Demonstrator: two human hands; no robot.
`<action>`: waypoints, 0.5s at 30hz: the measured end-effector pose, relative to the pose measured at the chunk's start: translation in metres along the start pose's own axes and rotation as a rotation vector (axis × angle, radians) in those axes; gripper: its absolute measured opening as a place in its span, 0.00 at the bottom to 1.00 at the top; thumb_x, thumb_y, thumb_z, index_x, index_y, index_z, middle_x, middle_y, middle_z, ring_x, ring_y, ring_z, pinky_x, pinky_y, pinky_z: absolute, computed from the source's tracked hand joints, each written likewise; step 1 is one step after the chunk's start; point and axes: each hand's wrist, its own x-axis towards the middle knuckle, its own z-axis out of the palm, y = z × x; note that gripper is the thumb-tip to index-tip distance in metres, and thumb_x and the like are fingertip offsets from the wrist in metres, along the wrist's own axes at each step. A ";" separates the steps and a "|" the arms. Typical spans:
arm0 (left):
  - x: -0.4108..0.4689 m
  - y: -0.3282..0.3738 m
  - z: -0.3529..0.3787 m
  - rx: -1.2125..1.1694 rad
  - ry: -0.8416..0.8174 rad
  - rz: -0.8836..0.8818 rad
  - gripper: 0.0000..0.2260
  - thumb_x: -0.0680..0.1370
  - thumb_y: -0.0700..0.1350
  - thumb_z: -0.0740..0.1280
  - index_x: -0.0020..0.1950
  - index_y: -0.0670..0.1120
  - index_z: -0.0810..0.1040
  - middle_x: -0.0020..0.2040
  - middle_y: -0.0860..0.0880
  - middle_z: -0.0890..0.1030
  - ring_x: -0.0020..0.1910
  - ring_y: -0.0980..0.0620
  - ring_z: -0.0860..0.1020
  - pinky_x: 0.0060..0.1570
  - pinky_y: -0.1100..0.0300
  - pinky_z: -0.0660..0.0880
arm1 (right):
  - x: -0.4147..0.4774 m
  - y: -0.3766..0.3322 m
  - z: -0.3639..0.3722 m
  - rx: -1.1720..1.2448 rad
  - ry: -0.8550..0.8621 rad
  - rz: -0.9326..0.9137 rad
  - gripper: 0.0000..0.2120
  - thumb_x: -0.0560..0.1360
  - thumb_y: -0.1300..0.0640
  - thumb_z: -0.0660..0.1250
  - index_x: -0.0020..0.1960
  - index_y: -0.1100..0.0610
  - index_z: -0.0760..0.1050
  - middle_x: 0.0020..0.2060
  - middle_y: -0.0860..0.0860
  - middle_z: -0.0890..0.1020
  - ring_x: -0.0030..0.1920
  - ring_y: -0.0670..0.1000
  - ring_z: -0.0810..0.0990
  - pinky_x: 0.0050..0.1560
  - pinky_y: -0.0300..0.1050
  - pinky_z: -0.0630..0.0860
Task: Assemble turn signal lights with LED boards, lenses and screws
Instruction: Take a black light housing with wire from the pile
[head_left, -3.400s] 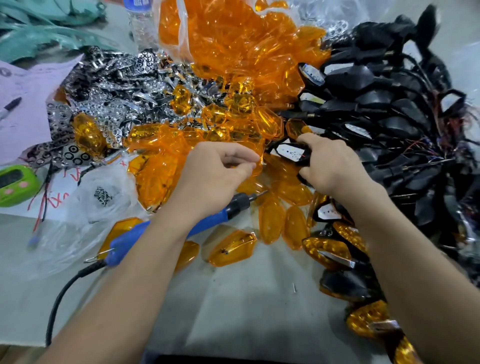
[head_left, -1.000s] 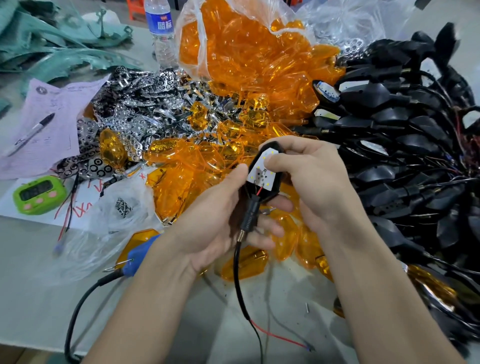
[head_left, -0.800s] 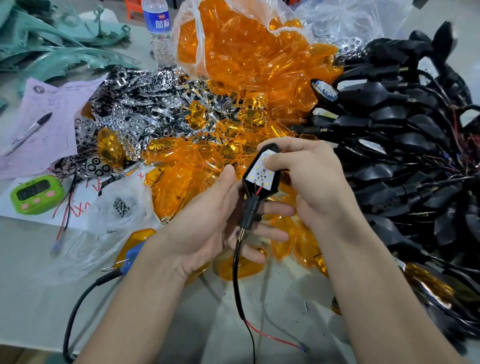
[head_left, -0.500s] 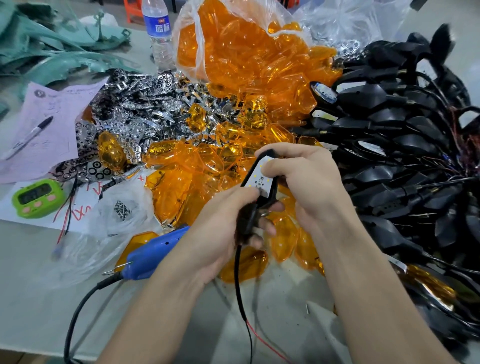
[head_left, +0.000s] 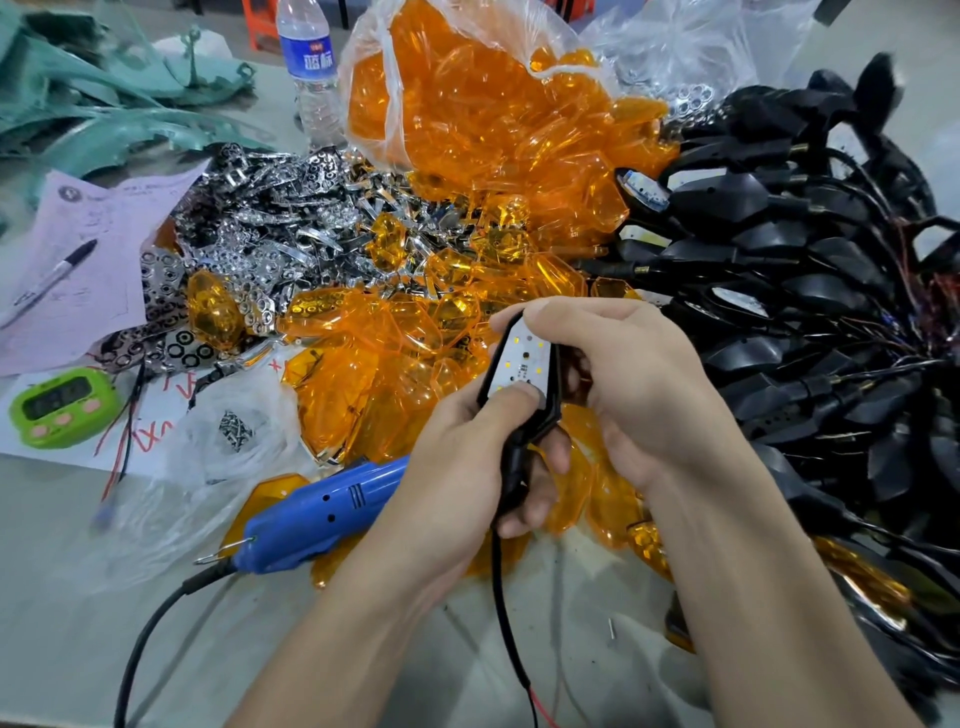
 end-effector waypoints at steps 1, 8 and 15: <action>0.000 0.000 0.000 0.013 0.003 -0.001 0.08 0.86 0.48 0.61 0.53 0.45 0.76 0.36 0.42 0.79 0.22 0.49 0.71 0.20 0.62 0.62 | 0.000 0.000 0.000 0.003 -0.004 -0.008 0.11 0.81 0.60 0.66 0.48 0.61 0.87 0.46 0.64 0.86 0.44 0.57 0.85 0.41 0.46 0.82; -0.002 -0.001 0.006 0.046 0.030 0.016 0.08 0.85 0.44 0.60 0.50 0.48 0.78 0.35 0.42 0.79 0.21 0.49 0.70 0.20 0.62 0.61 | -0.001 0.005 0.001 -0.064 0.013 -0.094 0.12 0.80 0.66 0.65 0.45 0.62 0.87 0.44 0.63 0.86 0.43 0.56 0.83 0.38 0.43 0.81; -0.004 0.001 0.008 0.090 0.064 0.002 0.07 0.85 0.44 0.59 0.50 0.47 0.75 0.34 0.43 0.79 0.21 0.50 0.69 0.21 0.63 0.61 | 0.001 0.008 0.000 -0.150 0.031 -0.162 0.13 0.79 0.65 0.65 0.43 0.58 0.87 0.41 0.58 0.87 0.48 0.63 0.84 0.42 0.52 0.80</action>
